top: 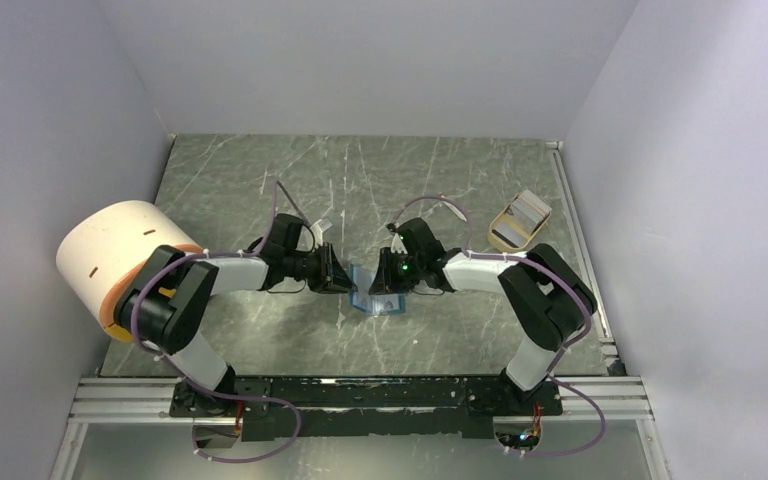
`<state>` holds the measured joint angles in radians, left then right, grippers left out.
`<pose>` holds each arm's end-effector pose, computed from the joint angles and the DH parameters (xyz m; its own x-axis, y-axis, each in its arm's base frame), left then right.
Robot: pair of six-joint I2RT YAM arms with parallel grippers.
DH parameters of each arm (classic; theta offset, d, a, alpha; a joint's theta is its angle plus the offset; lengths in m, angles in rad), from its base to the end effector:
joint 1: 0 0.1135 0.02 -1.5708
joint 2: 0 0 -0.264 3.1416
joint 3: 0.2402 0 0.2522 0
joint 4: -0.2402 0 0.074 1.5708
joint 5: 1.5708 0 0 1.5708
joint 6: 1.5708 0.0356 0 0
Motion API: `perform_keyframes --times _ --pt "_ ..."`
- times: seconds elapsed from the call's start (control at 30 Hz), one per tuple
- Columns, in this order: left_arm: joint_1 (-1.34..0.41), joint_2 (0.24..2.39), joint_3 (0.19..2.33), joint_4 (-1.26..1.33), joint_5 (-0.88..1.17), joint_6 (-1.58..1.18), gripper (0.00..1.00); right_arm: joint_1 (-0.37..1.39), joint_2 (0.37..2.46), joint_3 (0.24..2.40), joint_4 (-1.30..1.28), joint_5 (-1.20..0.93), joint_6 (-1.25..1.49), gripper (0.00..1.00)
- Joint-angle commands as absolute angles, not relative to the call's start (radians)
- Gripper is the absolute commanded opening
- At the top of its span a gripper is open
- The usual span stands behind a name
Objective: Put the credit cards into the card holder
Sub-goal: Insert the credit card into the card holder.
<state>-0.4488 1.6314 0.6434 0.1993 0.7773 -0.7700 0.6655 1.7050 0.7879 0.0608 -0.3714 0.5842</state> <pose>0.2513 -0.1487 0.1350 -0.9842 -0.0768 -0.1596 0.0968 0.5214 -0.8478 0.2454 0.2091 0.1362 -0.9162 -0.0658 -0.3954 -0.3082 0.7462 0.5901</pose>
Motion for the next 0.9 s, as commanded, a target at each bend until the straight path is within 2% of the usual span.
perform_keyframes --times 0.0,0.07,0.27,0.47,0.63,0.87 --pt "-0.457 1.649 0.661 0.244 0.785 -0.764 0.15 0.670 1.726 0.766 0.063 -0.372 0.585 0.24" --pt "-0.457 1.639 0.657 0.249 0.789 -0.772 0.09 0.671 1.703 0.775 0.042 -0.383 0.585 0.24" --pt "-0.457 1.574 0.709 0.005 0.752 -0.692 0.09 0.671 1.552 0.813 -0.105 -0.269 0.543 0.28" --pt "-0.457 1.560 0.762 -0.218 0.694 -0.577 0.09 0.671 1.597 0.799 -0.084 -0.266 0.532 0.28" --pt "-0.457 1.570 0.756 -0.181 0.759 -0.580 0.14 0.676 1.650 0.753 0.000 -0.285 0.564 0.27" --pt "-0.457 1.558 0.701 0.039 0.869 -0.665 0.19 0.680 1.678 0.739 -0.005 -0.284 0.556 0.26"
